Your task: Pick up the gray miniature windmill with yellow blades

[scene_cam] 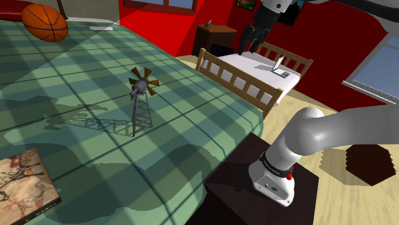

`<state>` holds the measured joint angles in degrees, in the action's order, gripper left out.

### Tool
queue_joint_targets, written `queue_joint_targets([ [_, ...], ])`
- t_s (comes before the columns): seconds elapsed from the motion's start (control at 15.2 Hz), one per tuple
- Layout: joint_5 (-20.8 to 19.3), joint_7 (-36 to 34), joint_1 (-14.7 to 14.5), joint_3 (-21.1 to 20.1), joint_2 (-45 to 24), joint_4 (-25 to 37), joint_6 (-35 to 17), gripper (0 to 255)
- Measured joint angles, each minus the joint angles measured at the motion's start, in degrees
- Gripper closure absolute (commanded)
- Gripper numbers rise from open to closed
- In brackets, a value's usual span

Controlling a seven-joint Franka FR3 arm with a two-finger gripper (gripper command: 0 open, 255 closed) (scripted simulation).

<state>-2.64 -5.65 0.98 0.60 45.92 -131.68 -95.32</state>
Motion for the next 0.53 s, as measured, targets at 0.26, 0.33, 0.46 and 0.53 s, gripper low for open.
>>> queue_joint_targets([
  [0.26, 1.7, -4.7, 0.1, -2.9, -1.2, -0.7, -1.4, 0],
  [0.33, 2.5, -7.0, 0.1, -4.3, -2.3, -0.8, -2.2, 0],
  [0.46, 4.0, -11.7, 0.1, -7.0, -4.1, -0.3, -3.0, 0],
  [0.53, 4.6, -13.8, 0.3, -8.2, -5.1, -0.4, -3.9, 0],
])
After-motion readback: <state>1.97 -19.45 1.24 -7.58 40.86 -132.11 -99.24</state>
